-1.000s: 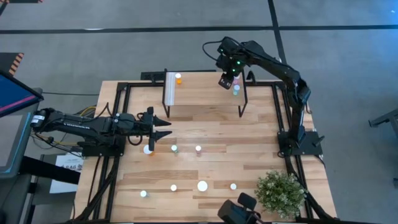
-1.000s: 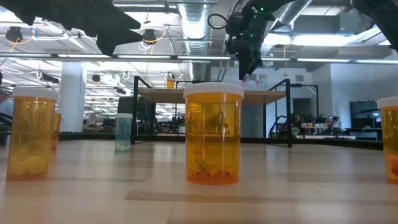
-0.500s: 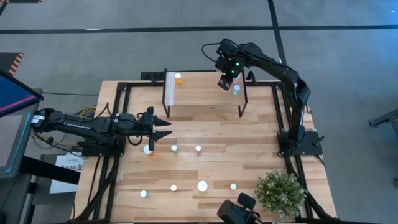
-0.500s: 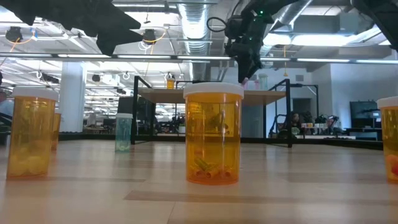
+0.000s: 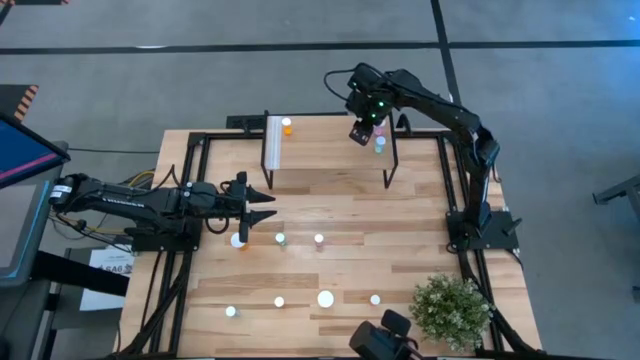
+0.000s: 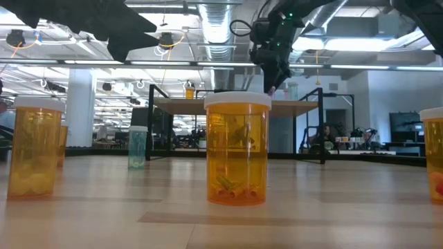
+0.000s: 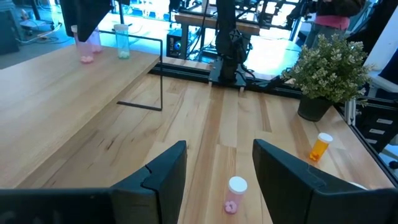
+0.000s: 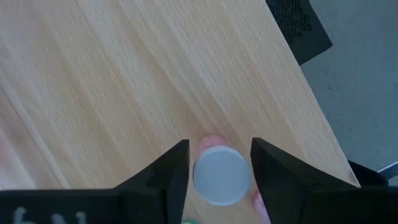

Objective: Pick and place medicine bottles onto shelf by color
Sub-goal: Put the right pink pill bottle on the shelf, then put the pink pill bottle on the shelf

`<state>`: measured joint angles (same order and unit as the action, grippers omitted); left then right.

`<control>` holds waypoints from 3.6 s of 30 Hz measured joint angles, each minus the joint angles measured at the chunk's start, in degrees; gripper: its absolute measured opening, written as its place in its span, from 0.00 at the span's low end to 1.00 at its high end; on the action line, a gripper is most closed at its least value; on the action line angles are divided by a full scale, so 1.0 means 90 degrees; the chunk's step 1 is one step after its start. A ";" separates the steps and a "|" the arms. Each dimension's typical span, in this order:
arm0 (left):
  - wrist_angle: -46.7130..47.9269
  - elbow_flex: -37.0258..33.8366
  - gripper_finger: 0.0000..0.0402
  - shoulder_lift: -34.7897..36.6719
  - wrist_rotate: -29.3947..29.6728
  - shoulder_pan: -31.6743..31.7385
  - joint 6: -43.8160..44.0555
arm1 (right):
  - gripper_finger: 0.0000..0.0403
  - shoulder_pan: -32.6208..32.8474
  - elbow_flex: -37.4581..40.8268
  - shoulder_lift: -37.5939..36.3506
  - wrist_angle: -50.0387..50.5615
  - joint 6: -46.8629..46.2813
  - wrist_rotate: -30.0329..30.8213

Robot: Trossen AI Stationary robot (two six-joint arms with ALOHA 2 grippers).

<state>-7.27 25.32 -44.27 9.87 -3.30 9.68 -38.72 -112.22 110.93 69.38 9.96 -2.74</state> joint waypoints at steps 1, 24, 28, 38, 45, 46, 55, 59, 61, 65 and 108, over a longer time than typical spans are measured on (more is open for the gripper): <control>0.0000 0.0000 0.43 0.0001 0.0000 -0.0001 -0.0004 | 0.51 0.0000 -0.0006 0.0000 0.0012 -0.0001 0.0000; 0.0163 0.0000 0.43 0.0000 -0.0025 -0.0002 -0.0018 | 0.62 0.0179 -0.0896 -0.1026 0.0791 -0.0347 0.0032; 0.0131 0.0000 0.43 0.0000 -0.0022 0.0000 -0.0001 | 0.62 0.0634 -0.0893 -0.1525 0.0794 -0.0464 0.0032; 0.0080 0.0000 0.43 0.0000 -0.0022 0.0001 0.0113 | 0.62 0.2427 0.0949 -0.2912 -0.0217 -0.0899 0.0872; 0.0029 0.0000 0.43 0.0001 -0.0012 0.0001 0.0118 | 0.62 0.3438 0.3175 -0.3917 -0.2036 -0.1297 0.0920; 0.0028 0.0000 0.43 0.0000 -0.0009 -0.0001 0.0118 | 0.62 0.3582 0.3476 -0.4033 -0.2313 -0.1341 0.0948; 0.0024 0.0000 0.43 0.0000 0.0000 0.0000 0.0118 | 0.62 0.4592 0.5688 -0.4629 -0.4855 -0.1794 0.1188; 0.0024 0.0000 0.43 0.0000 0.0000 0.0001 0.0118 | 0.62 0.5019 0.6455 -0.4606 -0.6104 -0.1961 0.1205; 0.0025 0.0000 0.43 0.0001 0.0000 -0.0001 0.0118 | 0.62 0.5224 0.6768 -0.4515 -0.6824 -0.1961 0.1205; 0.0024 0.0000 0.43 0.0000 0.0000 -0.0002 0.0118 | 0.62 0.5533 0.7168 -0.4210 -0.7875 -0.1903 0.1205; -0.0092 0.0000 0.43 0.0000 -0.0049 -0.0006 0.0016 | 0.62 0.5299 0.7195 -0.1765 -0.9636 -0.2395 0.1101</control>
<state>-8.10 25.32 -44.27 9.43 -3.36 9.82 8.97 -47.46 95.05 -17.35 -11.60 7.17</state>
